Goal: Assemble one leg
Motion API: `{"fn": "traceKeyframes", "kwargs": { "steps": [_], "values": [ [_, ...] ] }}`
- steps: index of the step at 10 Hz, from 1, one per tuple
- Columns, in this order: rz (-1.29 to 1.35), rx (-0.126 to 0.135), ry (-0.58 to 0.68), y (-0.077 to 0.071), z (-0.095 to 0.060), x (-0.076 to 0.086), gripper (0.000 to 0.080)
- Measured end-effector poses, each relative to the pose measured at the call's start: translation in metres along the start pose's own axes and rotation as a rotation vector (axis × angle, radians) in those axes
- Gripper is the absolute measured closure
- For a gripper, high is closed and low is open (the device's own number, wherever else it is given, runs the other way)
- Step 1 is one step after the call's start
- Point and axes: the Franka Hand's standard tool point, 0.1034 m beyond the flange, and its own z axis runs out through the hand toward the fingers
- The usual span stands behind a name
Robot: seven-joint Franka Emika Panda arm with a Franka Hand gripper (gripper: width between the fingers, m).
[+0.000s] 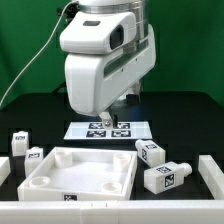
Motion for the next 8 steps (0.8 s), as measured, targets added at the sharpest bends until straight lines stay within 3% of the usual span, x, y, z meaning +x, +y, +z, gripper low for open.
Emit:
{"fn": "traceKeyframes", "kwargs": {
  "steps": [8],
  "values": [
    [-0.010, 0.002, -0.001, -0.0004, 0.0012, -0.0005, 0.0150]
  ]
}}
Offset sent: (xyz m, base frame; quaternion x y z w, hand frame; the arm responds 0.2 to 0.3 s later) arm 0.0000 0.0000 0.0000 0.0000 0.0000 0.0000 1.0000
